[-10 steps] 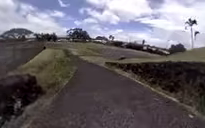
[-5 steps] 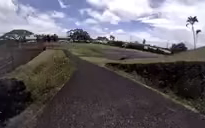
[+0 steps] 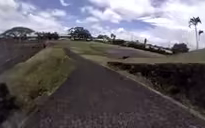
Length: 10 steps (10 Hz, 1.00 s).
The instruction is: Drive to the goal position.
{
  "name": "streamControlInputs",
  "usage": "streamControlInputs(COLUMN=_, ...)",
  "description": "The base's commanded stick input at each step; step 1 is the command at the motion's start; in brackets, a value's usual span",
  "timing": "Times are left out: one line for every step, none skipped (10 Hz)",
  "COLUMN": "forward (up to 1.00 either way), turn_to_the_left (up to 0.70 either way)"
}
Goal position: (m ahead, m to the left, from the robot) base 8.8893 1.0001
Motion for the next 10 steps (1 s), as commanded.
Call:
streamControlInputs(forward=0.70, turn_to_the_left=0.00)
streamControlInputs(forward=0.70, turn_to_the_left=0.00)
streamControlInputs(forward=0.70, turn_to_the_left=0.00)
streamControlInputs(forward=0.70, turn_to_the_left=0.00)
streamControlInputs(forward=0.70, turn_to_the_left=0.00)
streamControlInputs(forward=0.70, turn_to_the_left=0.00)
streamControlInputs(forward=0.70, turn_to_the_left=0.00)
streamControlInputs(forward=0.70, turn_to_the_left=0.04)
streamControlInputs(forward=0.70, turn_to_the_left=0.13)
streamControlInputs(forward=0.70, turn_to_the_left=0.28)
